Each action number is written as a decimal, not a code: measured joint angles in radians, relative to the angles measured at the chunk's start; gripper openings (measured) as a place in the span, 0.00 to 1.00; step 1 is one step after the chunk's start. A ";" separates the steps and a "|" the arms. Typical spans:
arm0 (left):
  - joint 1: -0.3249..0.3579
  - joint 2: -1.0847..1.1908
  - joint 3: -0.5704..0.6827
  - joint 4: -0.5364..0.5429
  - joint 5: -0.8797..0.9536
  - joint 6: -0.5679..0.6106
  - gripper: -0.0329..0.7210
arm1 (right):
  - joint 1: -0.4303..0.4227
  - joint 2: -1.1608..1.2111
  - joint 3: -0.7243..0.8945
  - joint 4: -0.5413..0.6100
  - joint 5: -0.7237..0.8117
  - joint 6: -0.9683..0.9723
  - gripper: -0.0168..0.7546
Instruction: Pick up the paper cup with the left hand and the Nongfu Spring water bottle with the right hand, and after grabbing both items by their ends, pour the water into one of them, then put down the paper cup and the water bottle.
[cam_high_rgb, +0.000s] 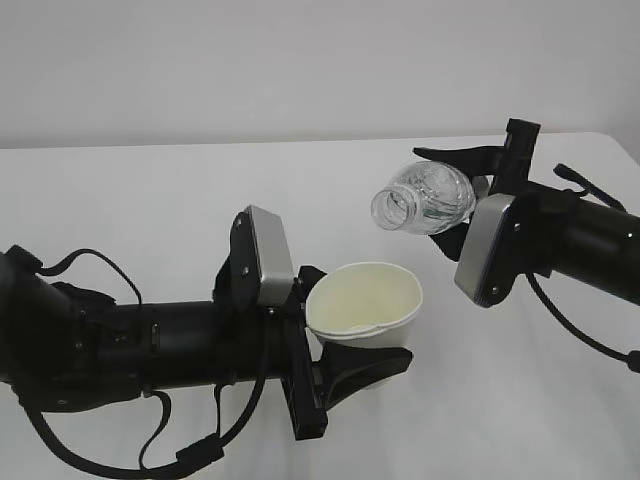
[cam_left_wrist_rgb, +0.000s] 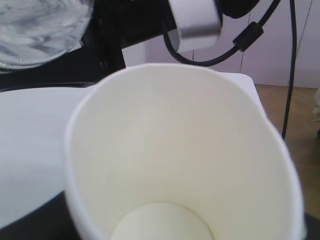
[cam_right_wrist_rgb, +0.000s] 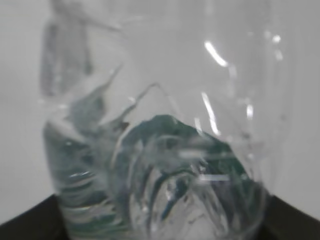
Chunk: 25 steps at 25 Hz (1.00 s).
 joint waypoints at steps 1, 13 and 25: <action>0.000 0.000 0.000 -0.003 0.000 0.000 0.66 | 0.000 0.000 0.000 0.002 0.000 -0.012 0.62; 0.000 0.000 0.000 -0.015 0.006 0.000 0.66 | 0.000 0.000 -0.036 0.011 0.000 -0.058 0.62; 0.000 0.000 0.000 -0.102 0.010 0.000 0.66 | 0.000 0.000 -0.044 0.014 -0.002 -0.112 0.62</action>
